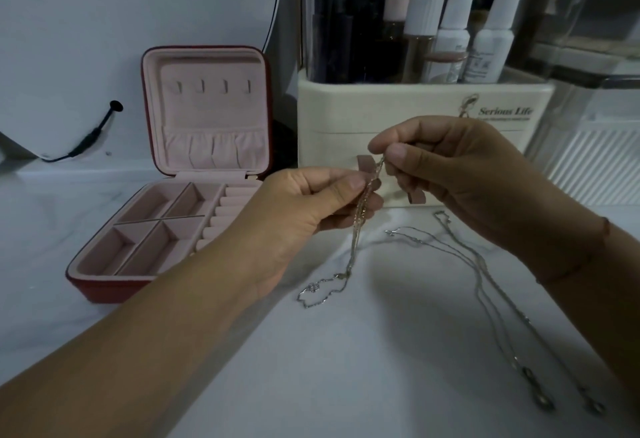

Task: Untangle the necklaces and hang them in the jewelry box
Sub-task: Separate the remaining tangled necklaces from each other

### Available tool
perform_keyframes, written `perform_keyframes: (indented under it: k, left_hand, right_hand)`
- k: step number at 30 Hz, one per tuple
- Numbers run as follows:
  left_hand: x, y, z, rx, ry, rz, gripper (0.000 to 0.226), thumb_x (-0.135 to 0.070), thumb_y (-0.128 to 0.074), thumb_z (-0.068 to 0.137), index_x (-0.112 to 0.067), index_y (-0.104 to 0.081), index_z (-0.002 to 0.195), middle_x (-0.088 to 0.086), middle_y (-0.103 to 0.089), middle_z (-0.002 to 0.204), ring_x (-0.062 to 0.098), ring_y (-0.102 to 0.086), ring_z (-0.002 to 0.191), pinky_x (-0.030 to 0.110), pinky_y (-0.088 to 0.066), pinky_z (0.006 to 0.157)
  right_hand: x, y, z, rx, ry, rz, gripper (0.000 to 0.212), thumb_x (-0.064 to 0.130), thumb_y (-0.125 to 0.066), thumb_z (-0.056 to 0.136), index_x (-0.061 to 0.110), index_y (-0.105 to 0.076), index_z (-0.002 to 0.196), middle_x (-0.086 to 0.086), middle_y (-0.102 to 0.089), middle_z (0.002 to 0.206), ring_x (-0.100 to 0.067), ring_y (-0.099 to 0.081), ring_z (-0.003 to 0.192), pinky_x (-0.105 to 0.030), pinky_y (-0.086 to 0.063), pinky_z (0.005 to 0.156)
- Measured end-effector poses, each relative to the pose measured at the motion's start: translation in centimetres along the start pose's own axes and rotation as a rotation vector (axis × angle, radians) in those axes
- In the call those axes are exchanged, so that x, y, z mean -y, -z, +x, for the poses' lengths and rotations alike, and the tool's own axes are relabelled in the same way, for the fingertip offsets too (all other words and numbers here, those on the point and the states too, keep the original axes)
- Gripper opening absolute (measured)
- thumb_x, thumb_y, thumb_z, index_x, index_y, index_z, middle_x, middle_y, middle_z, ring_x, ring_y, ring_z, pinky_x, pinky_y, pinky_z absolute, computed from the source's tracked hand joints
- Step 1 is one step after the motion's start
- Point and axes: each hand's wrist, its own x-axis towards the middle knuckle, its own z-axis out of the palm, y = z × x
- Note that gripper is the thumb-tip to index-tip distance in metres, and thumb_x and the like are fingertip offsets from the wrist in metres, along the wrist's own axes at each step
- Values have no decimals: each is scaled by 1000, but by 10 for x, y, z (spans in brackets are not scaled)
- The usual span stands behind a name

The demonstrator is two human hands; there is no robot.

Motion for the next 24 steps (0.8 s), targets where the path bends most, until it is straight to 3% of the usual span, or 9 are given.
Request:
perform_keyframes:
  k: [4, 7, 11, 17, 21, 24]
  left_hand:
    - [0, 0, 0, -22, 3, 11, 25, -28, -64, 71, -11, -73, 87, 2, -74, 81, 12, -69, 81, 30, -53, 87]
    - [-1, -1, -1, -15, -12, 20, 34, -30, -66, 69, -10, -69, 96, 2, -74, 85, 13, -68, 84, 30, -52, 86]
    - [-3, -2, -2, -30, -20, 53, 41, -32, -69, 65, -13, -70, 100, 3, -75, 88, 11, -69, 86, 27, -51, 89]
    - [-3, -2, -1, -68, -13, 54, 31, -30, -66, 68, -9, -72, 89, 1, -73, 75, 6, -67, 75, 23, -52, 85]
    - [-2, -1, 0, -102, -26, 59, 35, -33, -62, 72, -4, -68, 91, -1, -69, 76, 9, -64, 76, 25, -53, 81]
    - [-1, -1, 1, -107, -40, 70, 30, -34, -61, 73, -7, -68, 86, -1, -66, 75, 10, -61, 75, 23, -53, 80]
  right_hand:
    - [-1, 0, 0, 2, 20, -44, 11, 19, -66, 82, 22, -72, 91, 2, -64, 70, -13, -53, 66, -25, -43, 61]
    - [2, -5, -2, 41, 46, -15, 16, 14, -65, 79, 12, -69, 94, -4, -64, 72, -8, -56, 64, -15, -43, 57]
    - [4, -10, -3, 66, 49, 0, 15, 7, -61, 79, 8, -66, 93, 2, -65, 69, -1, -56, 60, -9, -42, 55]
    - [4, -8, -2, 31, 19, -80, 18, 11, -65, 76, 9, -67, 93, -22, -67, 86, -4, -56, 61, -11, -43, 56]
    - [-1, -7, -1, 34, -33, -179, 21, 29, -69, 70, 18, -73, 88, -21, -70, 91, -18, -56, 70, -25, -46, 69]
    - [-3, -8, 0, 9, -56, -207, 23, 38, -70, 67, 21, -75, 81, -26, -68, 95, -23, -49, 71, -35, -40, 68]
